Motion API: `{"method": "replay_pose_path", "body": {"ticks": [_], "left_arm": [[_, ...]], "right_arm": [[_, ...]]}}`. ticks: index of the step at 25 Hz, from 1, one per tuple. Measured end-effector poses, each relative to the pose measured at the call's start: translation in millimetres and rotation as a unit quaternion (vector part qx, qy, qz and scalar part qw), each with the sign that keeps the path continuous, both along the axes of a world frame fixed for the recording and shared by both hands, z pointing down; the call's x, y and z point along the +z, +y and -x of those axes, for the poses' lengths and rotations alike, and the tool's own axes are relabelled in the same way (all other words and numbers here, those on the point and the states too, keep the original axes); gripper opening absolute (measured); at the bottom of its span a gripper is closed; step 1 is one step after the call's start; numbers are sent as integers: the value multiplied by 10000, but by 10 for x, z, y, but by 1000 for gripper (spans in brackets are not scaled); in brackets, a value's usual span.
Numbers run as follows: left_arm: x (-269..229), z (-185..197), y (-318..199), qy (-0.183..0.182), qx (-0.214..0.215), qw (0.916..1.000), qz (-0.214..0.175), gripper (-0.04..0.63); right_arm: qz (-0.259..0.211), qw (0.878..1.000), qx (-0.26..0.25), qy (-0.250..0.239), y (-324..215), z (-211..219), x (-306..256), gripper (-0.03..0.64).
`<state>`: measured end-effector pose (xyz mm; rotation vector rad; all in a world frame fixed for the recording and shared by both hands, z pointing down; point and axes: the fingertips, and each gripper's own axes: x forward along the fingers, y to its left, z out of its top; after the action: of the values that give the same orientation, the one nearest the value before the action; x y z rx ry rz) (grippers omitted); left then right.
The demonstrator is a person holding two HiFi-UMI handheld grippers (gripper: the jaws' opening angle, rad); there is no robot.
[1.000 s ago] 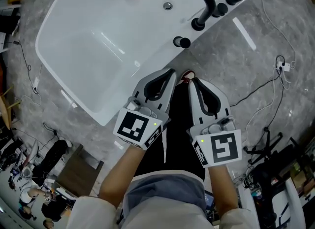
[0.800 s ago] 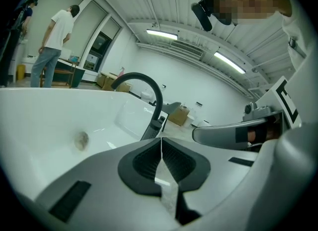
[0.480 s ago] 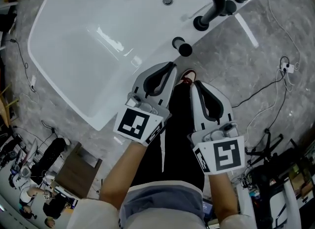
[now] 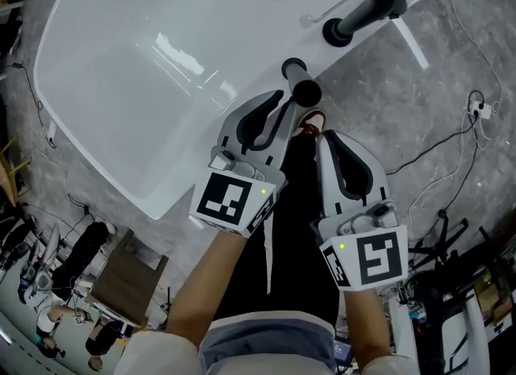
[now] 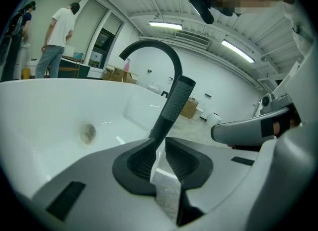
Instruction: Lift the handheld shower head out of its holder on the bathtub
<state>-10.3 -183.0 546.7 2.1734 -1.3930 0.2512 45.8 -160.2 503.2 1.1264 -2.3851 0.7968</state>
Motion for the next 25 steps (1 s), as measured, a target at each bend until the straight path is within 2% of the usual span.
{"method": "replay_pose_path", "body": {"ticks": [4, 8, 13, 17, 22, 25], "left_arm": [[129, -25, -38, -159, 87, 9998, 25, 75], [259, -75, -80, -202, 116, 9990, 371, 107], [360, -100, -159, -305, 194, 9989, 300, 124], [387, -129, -202, -396, 63, 9984, 395, 127], [448, -133, -300, -756, 287, 9967, 78, 134], [475, -151, -331, -732, 303, 9968, 105, 138]], "right_arm": [[13, 10000, 24, -28, -44, 4, 120, 20], [57, 9999, 87, -68, -76, 2, 204, 20], [106, 9998, 122, -114, -86, -8, 260, 20], [109, 9998, 129, -118, -90, -62, 307, 20], [94, 9997, 169, -114, -153, -105, 322, 20], [97, 9997, 175, -121, -176, -116, 329, 20]]}}
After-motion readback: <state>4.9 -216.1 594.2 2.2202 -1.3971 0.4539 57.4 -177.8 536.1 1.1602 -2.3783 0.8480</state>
